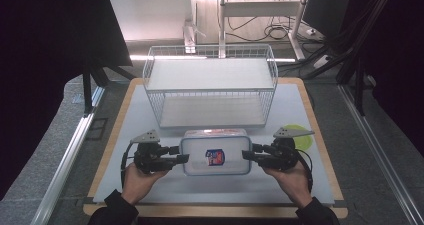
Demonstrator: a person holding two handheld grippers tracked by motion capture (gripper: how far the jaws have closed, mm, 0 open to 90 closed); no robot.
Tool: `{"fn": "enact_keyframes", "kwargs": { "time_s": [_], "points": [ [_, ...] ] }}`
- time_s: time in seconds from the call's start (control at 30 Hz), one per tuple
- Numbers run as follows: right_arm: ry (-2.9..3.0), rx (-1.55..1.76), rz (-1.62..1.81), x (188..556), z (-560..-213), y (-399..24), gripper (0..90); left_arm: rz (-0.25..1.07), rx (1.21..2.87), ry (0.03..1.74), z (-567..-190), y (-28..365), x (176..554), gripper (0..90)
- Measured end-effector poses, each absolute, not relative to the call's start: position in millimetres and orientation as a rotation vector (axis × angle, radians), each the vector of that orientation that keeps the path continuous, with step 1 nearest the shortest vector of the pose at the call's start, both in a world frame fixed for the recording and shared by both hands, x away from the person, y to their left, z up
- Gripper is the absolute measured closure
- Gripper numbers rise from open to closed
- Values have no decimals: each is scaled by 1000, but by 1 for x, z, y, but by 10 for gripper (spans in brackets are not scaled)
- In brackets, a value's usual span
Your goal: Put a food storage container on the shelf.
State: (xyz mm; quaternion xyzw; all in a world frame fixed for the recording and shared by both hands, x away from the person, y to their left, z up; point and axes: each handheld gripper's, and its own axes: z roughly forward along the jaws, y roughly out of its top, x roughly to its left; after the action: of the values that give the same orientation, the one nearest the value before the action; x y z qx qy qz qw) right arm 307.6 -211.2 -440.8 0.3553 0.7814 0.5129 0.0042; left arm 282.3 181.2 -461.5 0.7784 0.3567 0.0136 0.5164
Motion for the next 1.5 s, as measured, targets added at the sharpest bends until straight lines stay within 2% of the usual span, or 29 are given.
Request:
{"fn": "enact_keyframes", "kwargs": {
  "time_s": [0.87, 1.5],
  "points": [
    [2371, 1008, 1689, 349, -371, -199, 540, 159, 1860, 829, -377, 193, 318, 519],
    [2312, 976, 1739, 398, -318, -186, 540, 219, 1848, 817, -321, 204, 364, 511]
  ]
}}
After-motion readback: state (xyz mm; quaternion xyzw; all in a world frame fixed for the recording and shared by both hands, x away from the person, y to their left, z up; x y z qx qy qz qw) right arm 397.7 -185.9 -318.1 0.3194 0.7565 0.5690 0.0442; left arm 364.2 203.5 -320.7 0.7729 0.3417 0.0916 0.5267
